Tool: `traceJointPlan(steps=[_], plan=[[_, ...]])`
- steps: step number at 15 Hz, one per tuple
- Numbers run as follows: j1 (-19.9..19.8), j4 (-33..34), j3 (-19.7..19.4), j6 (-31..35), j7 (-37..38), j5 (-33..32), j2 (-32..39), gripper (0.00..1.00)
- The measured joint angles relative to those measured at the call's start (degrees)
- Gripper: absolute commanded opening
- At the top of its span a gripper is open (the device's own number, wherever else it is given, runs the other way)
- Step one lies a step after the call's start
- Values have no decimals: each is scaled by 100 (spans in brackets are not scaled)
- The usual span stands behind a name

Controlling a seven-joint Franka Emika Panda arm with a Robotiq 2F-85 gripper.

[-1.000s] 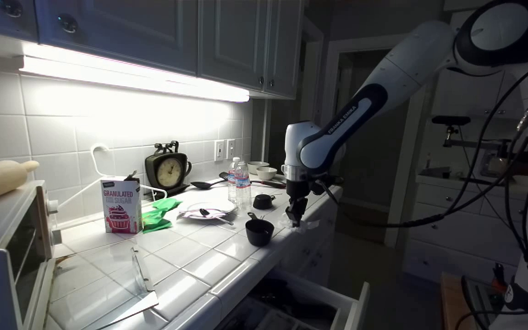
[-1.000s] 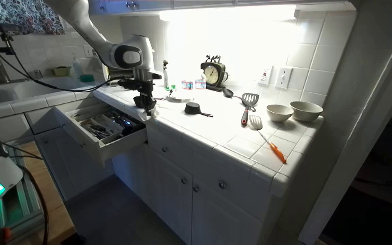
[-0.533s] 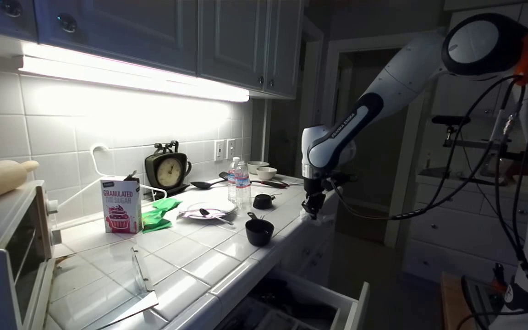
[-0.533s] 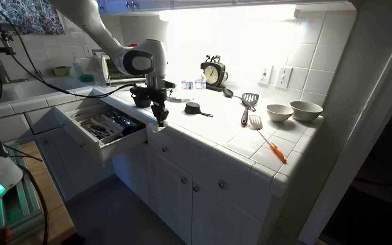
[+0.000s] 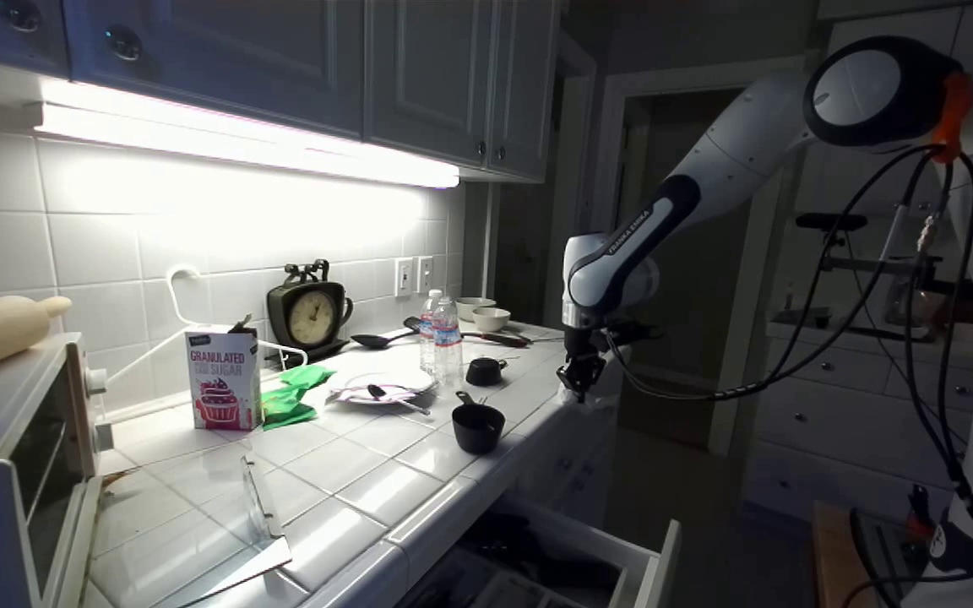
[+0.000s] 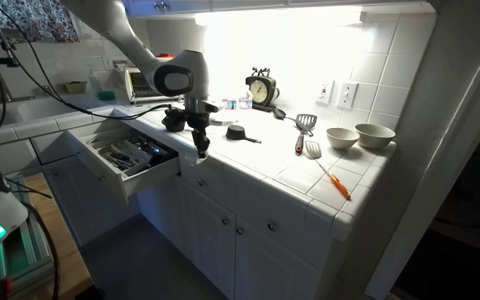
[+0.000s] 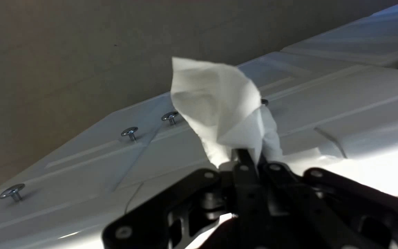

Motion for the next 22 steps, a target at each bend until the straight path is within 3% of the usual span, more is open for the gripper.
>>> traceJointPlan(steps=[7, 12, 22], plan=[[-6, -6, 22, 12, 29, 138, -113, 1], [228, 208, 74, 584, 33, 93, -361, 1], [294, 265, 82, 1132, 84, 65, 120, 1]])
